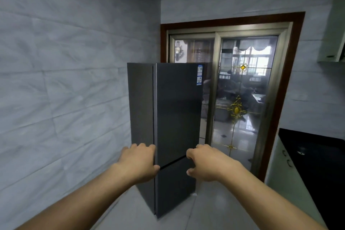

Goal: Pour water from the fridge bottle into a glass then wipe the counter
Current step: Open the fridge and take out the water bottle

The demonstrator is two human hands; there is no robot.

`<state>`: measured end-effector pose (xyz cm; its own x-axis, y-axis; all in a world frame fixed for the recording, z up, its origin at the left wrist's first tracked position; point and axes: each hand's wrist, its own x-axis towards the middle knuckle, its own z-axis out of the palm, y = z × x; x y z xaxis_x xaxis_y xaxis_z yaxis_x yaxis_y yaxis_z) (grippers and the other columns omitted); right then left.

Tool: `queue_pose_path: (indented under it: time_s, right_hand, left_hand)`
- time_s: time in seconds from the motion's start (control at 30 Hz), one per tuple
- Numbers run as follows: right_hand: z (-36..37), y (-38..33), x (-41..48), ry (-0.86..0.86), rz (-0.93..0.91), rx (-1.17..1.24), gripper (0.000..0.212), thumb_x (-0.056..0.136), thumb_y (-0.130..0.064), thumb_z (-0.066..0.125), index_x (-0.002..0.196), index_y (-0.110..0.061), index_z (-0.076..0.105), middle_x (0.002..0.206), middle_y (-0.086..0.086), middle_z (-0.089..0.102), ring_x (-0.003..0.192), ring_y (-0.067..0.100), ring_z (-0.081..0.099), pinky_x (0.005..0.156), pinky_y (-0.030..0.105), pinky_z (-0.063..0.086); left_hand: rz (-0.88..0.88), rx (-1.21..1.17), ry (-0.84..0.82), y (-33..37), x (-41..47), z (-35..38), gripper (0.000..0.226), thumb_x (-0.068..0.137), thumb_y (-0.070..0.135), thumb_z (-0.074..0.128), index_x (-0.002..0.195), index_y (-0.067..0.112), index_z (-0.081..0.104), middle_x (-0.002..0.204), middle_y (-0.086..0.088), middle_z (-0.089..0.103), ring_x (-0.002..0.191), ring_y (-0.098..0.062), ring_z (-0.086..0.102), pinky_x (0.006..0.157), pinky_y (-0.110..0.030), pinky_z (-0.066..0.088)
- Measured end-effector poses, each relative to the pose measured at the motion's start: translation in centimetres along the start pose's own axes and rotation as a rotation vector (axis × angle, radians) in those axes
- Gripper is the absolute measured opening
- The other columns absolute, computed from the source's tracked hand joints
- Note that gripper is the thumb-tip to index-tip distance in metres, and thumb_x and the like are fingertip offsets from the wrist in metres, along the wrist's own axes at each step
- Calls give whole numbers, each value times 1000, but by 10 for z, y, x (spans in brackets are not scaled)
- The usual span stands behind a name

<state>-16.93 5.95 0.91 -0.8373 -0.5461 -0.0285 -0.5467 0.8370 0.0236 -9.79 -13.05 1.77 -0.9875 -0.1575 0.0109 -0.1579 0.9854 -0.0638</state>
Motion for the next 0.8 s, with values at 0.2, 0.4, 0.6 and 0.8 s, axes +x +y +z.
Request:
queue_pose_path:
  time_s: [0.2,0.4,0.6,0.8]
  right_hand:
    - [-1,-8,49,46,4,21,35,92,-45,60,120,-25,53,114,2,53,102,20,52,89,39,52]
    - [4,8,106,45,4,40,41,92,-47,60,125,-25,53,117,2,53,106,21,53,91,39,51]
    - [14,43,180,27,-44,20,39,91,-47,59,123,-26,52,117,2,52,106,21,52,87,36,48]
    - [1,87,276,35,-141,20,41,93,-47,58,126,-24,52,120,3,52,108,23,50,81,33,43]
  left_hand:
    - [8,-20,-1,-30,45,0,51,95,54,53,135,23,47,129,-8,57,118,-29,54,100,-45,46]
    - [12,-58,-3,-39,102,12,54,95,53,54,139,25,41,133,-8,55,120,-28,54,102,-45,46]
    - [-23,-53,-30,-34,177,27,56,95,54,54,141,25,42,136,-8,54,123,-28,52,104,-45,44]
    - [-98,-39,3,-33,272,22,57,94,56,52,141,25,43,139,-8,53,126,-29,51,104,-45,44]
